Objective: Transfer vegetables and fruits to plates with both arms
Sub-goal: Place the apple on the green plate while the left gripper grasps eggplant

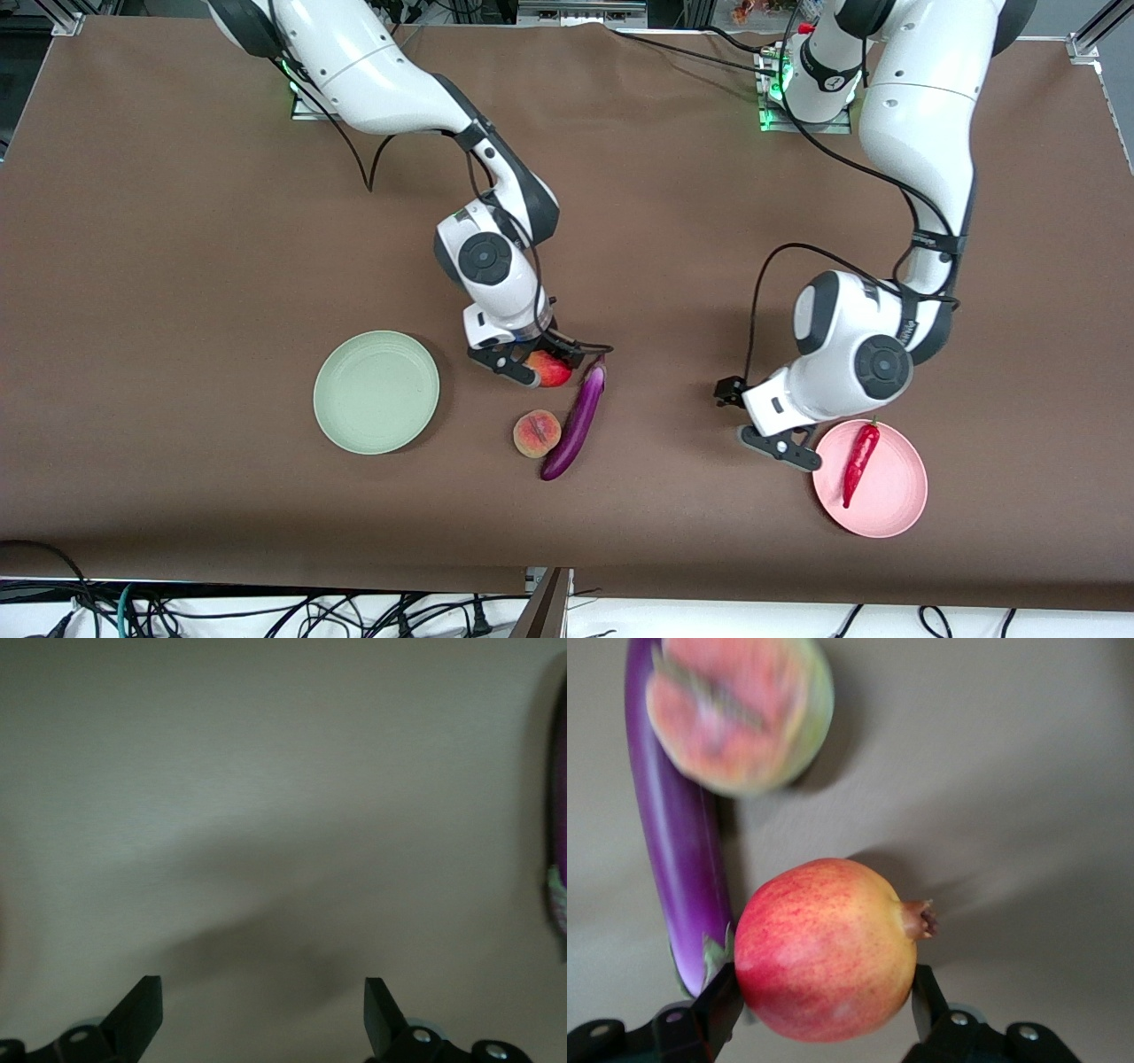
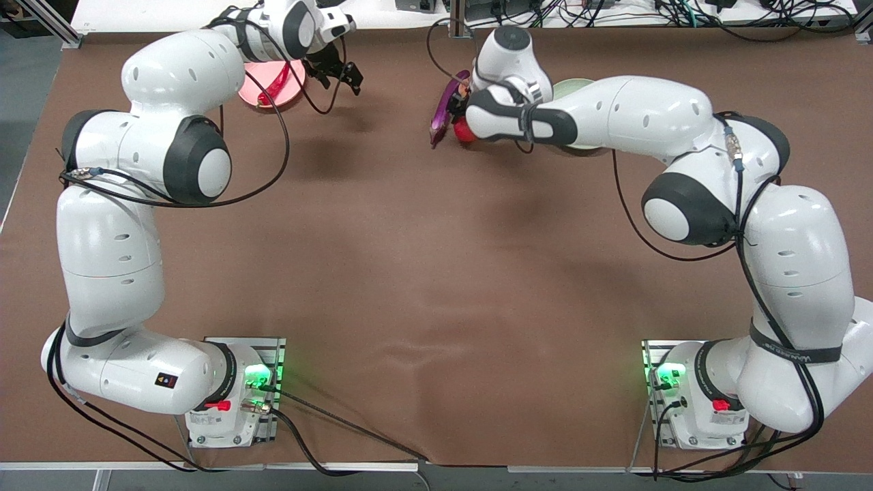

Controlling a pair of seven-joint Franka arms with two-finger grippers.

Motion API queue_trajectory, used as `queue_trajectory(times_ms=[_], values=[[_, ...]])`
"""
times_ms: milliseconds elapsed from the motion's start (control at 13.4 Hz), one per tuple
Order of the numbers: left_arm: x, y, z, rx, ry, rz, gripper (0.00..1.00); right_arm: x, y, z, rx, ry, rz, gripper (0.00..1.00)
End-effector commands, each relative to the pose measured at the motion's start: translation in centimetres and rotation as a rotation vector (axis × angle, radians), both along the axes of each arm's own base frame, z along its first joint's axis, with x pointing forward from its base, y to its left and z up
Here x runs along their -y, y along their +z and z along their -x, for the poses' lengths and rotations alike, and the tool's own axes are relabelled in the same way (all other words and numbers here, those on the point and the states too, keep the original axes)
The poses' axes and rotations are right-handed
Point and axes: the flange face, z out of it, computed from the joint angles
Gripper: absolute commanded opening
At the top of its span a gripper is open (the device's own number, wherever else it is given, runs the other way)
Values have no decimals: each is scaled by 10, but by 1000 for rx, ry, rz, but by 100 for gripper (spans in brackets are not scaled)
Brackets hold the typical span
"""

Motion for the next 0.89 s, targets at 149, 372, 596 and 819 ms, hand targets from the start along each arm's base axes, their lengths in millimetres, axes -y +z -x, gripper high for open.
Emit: queue_trajectory(times_ms=[149,372,596,819], values=[[79,-17,21,84,37,18,100,103,73,-48,-94,208,70,4],[145,-31,47,116,71,35,100,196,61,-71,-168,361,123,25],[187,-50,66,171,111,72,100,230,45,-79,-175,378,105,100],[197,-64,71,205,113,84,100,208,68,-83,-177,176,14,100]])
